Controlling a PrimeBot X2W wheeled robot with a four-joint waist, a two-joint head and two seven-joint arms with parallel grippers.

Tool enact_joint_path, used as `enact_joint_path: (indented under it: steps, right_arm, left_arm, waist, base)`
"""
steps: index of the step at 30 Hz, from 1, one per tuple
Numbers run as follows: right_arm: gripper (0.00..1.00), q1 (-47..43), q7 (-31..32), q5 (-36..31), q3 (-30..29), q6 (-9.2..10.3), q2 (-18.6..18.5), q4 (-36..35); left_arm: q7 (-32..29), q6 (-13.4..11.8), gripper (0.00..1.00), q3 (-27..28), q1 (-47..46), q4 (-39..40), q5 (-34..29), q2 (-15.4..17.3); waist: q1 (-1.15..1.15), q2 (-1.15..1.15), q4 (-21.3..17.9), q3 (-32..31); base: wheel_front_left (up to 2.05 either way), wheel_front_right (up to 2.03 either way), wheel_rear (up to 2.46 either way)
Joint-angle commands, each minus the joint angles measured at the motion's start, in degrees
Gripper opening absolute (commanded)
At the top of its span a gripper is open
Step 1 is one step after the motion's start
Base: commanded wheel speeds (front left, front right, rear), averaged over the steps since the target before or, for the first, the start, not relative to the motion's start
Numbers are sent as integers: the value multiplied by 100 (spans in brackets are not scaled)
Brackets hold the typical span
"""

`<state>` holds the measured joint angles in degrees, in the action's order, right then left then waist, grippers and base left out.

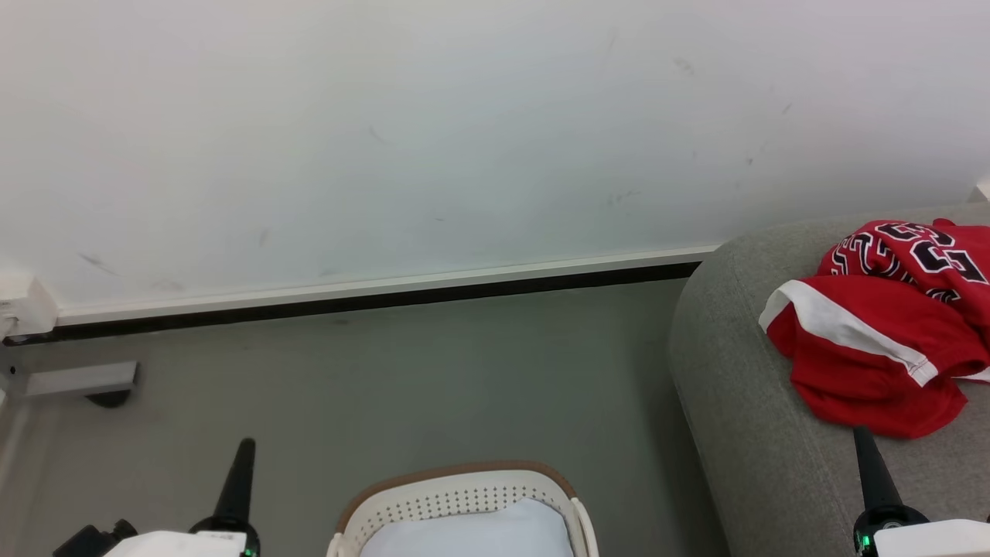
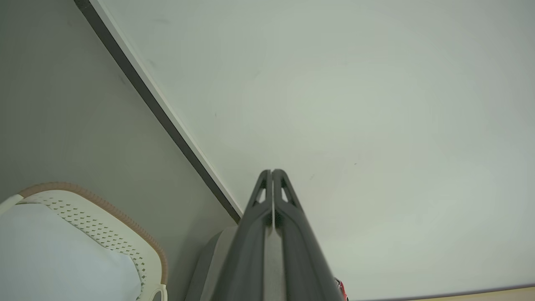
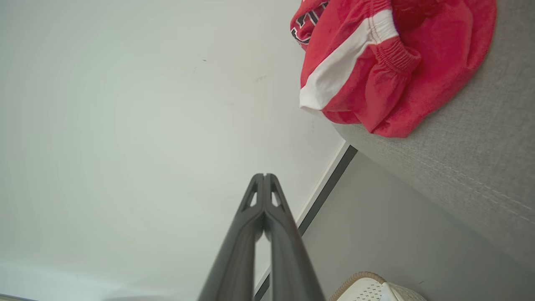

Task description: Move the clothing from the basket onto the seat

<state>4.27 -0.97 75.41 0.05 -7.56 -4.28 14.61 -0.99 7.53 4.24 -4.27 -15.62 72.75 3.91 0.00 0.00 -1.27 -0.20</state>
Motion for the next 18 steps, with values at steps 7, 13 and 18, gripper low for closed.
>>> enact_joint_path:
  steps: [7, 13, 18]
  right_arm:
    - [0, 109, 134, 394, -102, 9, -55, -69]
    - [0, 133, 212, 659, -163, 10, -52, -73]
    - [0, 153, 273, 871, -208, 11, -49, -75]
  left_arm:
    - [-125, -5, 0, 69, -128, 78, 405, -12]
    - [-205, -6, 0, 101, -143, 90, 690, -30]
    - [-268, -6, 0, 128, -160, 103, 905, -38]
  waist:
    - [0, 0, 20, 6]
    - [0, 0, 36, 10]
    - [0, 0, 49, 14]
  base:
    - [0, 0, 0]
    - [0, 0, 0]
    - [0, 0, 0]
